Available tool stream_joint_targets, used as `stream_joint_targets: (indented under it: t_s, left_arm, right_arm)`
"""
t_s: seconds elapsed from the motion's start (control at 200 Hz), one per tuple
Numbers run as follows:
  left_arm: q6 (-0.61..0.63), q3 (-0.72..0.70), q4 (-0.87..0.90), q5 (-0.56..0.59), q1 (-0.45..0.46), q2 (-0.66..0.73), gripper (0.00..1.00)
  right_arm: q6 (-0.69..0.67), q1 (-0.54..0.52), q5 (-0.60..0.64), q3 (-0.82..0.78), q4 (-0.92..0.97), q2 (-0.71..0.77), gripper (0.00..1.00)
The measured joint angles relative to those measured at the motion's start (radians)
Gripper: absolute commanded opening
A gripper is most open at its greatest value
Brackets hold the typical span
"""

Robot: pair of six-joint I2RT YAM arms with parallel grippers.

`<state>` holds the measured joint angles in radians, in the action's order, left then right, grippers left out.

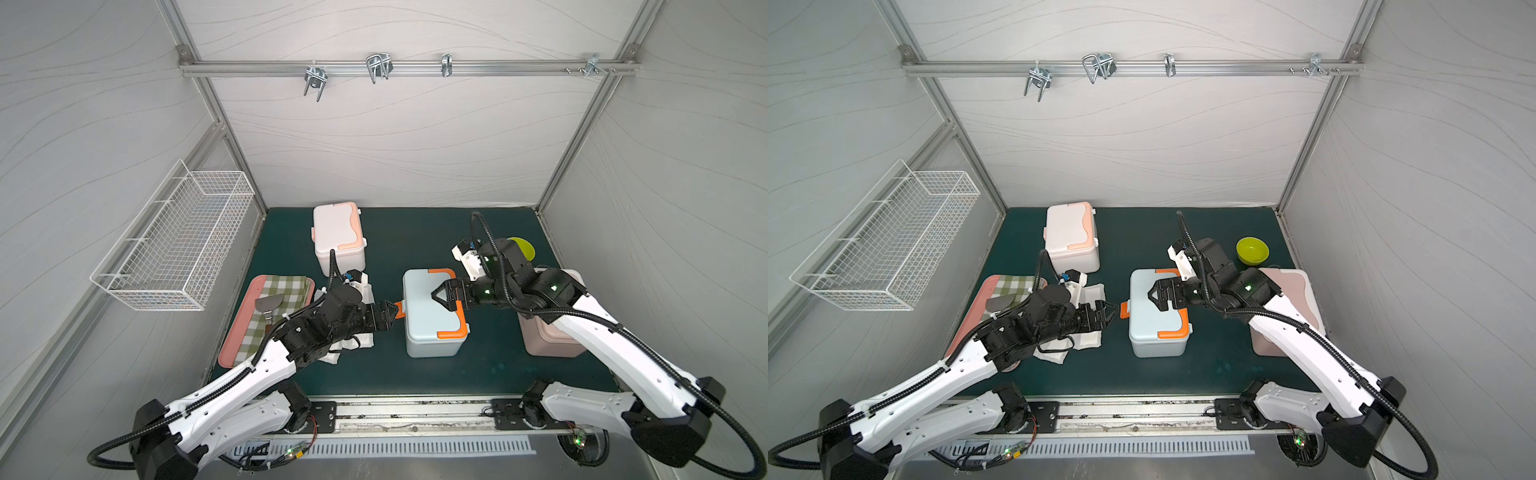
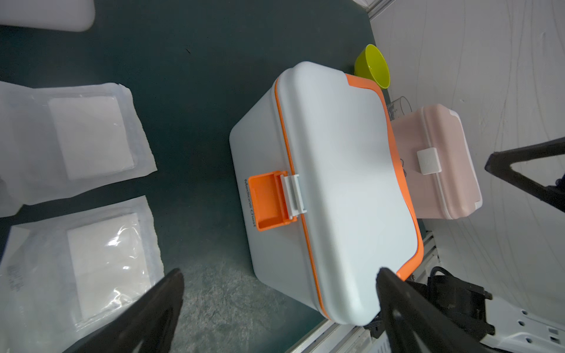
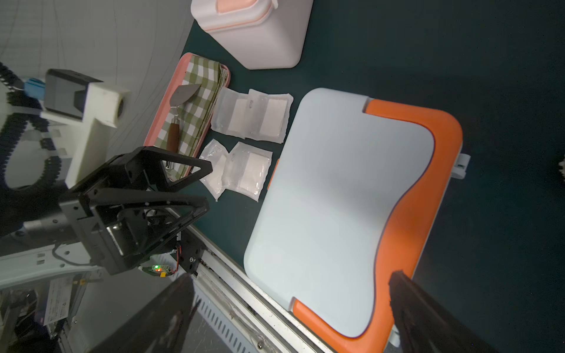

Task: Open first aid kits and take out gauze
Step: Close the lid of the first aid kit.

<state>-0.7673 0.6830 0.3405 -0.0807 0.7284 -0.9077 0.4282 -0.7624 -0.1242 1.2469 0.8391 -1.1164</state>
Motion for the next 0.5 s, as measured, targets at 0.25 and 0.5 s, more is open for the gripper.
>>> stream_joint_targets:
  t_s: [0.25, 0.5]
  left_arm:
    - [-0.076, -0.119, -0.174, -0.267, -0.181, -0.043, 0.98]
    - [-0.154, -0.180, -0.391, -0.431, -0.250, -0.153, 0.98]
  right_arm:
    - [-0.060, -0.013, 0.044, 0.024, 0.013, -0.080, 0.85]
    - [-0.104, -0.121, 0.172, 0.101, 0.048, -0.276, 0.66]
